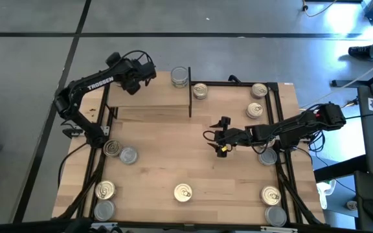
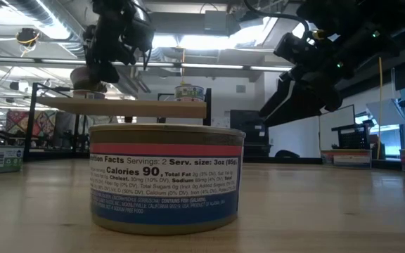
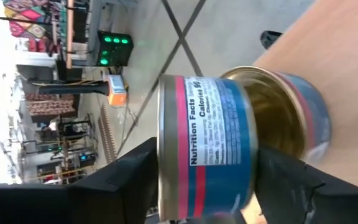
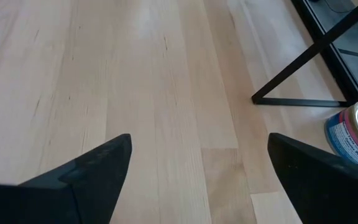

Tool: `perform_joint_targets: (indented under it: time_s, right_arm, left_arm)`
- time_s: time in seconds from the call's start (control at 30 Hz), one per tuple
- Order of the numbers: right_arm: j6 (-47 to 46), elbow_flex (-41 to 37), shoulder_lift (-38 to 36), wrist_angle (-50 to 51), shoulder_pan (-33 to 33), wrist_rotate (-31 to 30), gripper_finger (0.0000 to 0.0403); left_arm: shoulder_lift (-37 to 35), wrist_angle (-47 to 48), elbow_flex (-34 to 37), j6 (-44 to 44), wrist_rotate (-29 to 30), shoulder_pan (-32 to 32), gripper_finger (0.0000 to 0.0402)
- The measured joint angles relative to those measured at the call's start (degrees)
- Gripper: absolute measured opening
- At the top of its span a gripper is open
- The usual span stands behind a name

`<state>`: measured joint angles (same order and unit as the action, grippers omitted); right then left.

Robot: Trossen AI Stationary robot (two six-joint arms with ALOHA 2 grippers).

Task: Stack canned seafood by type on shelf
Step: Stack the blue tuna on top of the blue tuna can on the shelf, then put the blue tuna can on the shelf aligned with the other blue tuna can

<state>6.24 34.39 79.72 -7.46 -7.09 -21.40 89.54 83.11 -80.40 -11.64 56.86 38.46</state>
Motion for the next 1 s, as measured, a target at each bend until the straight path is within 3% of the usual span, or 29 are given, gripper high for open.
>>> perform_joint_targets:
  time_s: [0.43, 0.67, 1.0]
  right_arm:
    - [-0.02, 0.0, 0.0, 0.0, 0.0, 0.01, 0.0376]
    - [-0.2, 0.0, 0.0, 0.0, 0.0, 0.0, 0.0376]
    - [-0.2, 0.0, 0.0, 0.02, 0.0, -0.01, 0.0376]
  left_arm:
    - [0.0, 0.02, 0.04, 1.38, -6.92, -0.04, 0.0254]
    - [0.0, 0.02, 0.07, 1.78, -7.34, -0.04, 0.0273]
    - [-0.02, 0.48, -3.65, 3.23, -7.26, -1.62, 0.0269]
